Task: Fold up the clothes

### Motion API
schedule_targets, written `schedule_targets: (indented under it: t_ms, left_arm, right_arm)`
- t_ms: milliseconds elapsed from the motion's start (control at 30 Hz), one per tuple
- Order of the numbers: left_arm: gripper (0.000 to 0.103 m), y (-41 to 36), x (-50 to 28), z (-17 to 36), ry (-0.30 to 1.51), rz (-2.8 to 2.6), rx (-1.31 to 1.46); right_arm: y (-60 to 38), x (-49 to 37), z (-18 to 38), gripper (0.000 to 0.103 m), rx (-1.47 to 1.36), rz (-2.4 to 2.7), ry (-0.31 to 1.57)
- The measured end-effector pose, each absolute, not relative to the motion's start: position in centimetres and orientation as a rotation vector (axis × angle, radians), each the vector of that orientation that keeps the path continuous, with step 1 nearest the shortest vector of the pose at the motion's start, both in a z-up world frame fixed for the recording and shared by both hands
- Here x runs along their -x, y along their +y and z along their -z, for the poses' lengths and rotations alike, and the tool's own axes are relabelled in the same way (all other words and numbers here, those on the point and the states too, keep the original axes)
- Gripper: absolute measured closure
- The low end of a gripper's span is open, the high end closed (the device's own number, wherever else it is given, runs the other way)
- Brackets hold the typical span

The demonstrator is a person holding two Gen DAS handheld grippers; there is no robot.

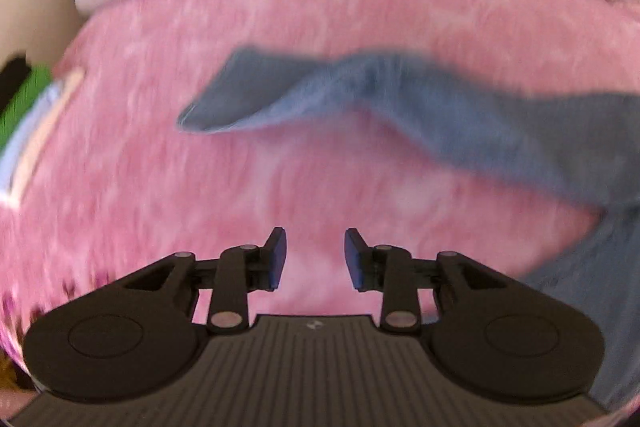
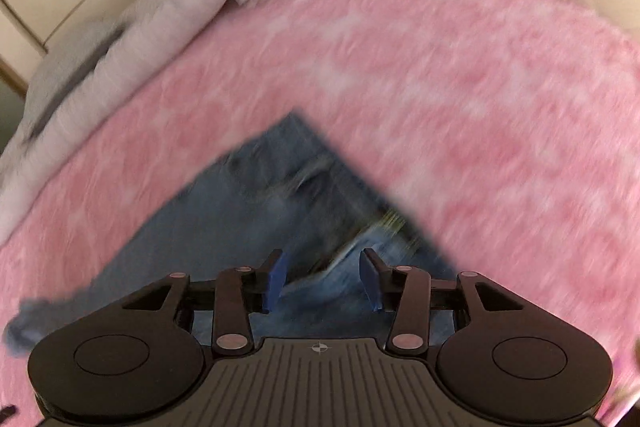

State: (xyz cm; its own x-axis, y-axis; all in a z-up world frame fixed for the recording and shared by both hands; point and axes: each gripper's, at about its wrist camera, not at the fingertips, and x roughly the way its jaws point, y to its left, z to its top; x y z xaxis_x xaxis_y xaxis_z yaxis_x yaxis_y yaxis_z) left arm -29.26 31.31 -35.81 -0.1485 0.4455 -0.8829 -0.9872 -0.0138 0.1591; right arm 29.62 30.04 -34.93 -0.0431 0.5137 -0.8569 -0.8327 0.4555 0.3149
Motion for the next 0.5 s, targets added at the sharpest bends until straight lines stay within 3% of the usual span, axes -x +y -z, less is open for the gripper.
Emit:
schedule_targets:
  t_ms: [167, 400, 500]
  left_arm:
    - [0.074, 31.7, 35.6, 37.1, 0.749, -1.501, 1.010]
    - [0.074, 37.5, 44.0, 40.1, 0.442, -1.549, 1.266]
    - [0.075, 39.9, 47.6, 41.4, 0.303, -1.560, 1.369]
  right_arm:
    - [32.3, -20.0, 36.7, 0.058, 0.422, -1.248, 1.234]
    - [33.5, -10.0, 41.7, 0.058, 0.019, -1.049, 1.597]
    - [33.8, -9.3, 42.0, 0.058, -0.026, -0.986, 1.584]
